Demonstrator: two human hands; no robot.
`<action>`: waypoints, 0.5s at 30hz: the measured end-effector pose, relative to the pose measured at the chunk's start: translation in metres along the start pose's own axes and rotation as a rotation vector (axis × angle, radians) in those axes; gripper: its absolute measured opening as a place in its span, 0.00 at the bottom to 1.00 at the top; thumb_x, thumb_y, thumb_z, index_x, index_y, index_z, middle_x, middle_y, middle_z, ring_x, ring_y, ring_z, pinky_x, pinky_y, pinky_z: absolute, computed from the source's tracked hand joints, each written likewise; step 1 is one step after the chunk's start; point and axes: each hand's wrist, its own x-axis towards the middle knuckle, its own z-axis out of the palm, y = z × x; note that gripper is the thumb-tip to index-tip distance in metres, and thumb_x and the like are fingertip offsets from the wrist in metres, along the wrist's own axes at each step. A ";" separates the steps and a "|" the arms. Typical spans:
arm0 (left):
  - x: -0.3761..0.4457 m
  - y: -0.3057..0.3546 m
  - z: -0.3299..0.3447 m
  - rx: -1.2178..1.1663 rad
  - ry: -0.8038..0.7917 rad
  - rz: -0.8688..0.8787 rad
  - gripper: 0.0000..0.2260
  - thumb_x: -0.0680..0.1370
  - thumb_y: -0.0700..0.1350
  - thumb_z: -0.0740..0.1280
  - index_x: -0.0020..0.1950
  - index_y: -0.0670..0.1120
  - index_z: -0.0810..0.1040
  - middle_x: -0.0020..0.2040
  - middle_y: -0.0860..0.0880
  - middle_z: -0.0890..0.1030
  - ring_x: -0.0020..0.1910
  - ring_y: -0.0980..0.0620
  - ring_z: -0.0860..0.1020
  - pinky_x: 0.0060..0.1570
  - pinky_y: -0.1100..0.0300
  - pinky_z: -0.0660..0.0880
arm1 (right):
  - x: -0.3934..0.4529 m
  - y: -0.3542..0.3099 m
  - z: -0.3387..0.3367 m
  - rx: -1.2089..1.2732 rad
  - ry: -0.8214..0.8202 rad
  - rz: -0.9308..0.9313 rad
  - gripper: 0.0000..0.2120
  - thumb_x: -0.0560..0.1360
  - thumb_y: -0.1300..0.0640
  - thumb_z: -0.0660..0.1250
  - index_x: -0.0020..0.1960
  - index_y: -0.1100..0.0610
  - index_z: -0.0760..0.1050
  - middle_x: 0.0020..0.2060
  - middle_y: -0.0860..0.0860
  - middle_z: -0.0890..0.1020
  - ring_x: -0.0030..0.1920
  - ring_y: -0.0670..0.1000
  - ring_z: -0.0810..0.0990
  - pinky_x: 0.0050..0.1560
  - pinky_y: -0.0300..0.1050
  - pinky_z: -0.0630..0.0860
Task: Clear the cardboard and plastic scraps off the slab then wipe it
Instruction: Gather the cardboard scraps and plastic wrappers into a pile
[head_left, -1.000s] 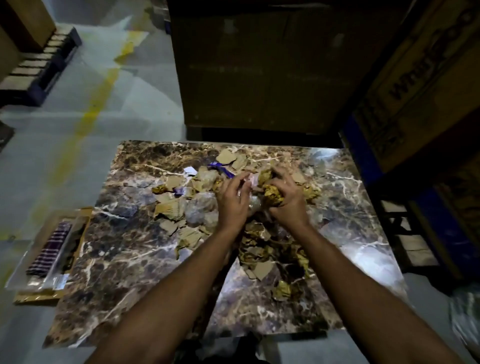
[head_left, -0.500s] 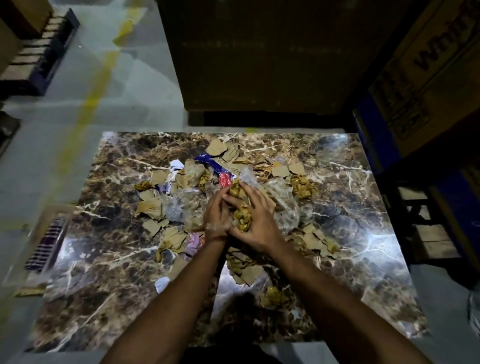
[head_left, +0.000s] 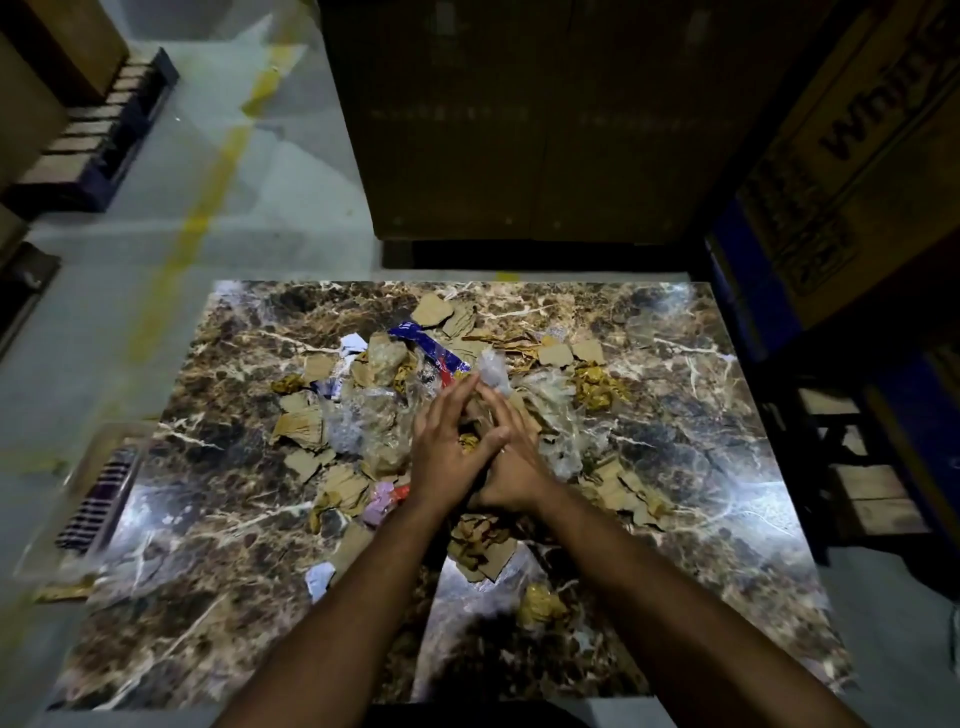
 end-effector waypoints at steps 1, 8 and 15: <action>-0.001 0.003 0.000 -0.004 0.011 -0.028 0.35 0.71 0.72 0.63 0.75 0.75 0.52 0.78 0.51 0.64 0.75 0.41 0.63 0.68 0.36 0.67 | 0.001 0.000 -0.005 0.090 -0.018 -0.011 0.64 0.60 0.42 0.80 0.76 0.30 0.34 0.81 0.44 0.41 0.81 0.53 0.43 0.79 0.66 0.45; 0.006 -0.005 0.002 0.123 -0.008 -0.070 0.25 0.77 0.55 0.64 0.71 0.75 0.62 0.76 0.57 0.60 0.75 0.42 0.59 0.63 0.36 0.72 | -0.008 0.004 -0.047 0.806 -0.207 0.040 0.61 0.68 0.73 0.75 0.79 0.37 0.39 0.82 0.53 0.51 0.78 0.51 0.57 0.69 0.54 0.74; 0.005 -0.001 0.014 0.179 0.018 -0.127 0.24 0.75 0.48 0.70 0.66 0.69 0.73 0.78 0.57 0.60 0.78 0.44 0.55 0.71 0.35 0.63 | 0.009 0.028 -0.126 0.670 0.375 0.040 0.16 0.77 0.64 0.70 0.55 0.44 0.79 0.56 0.49 0.84 0.56 0.50 0.84 0.58 0.52 0.82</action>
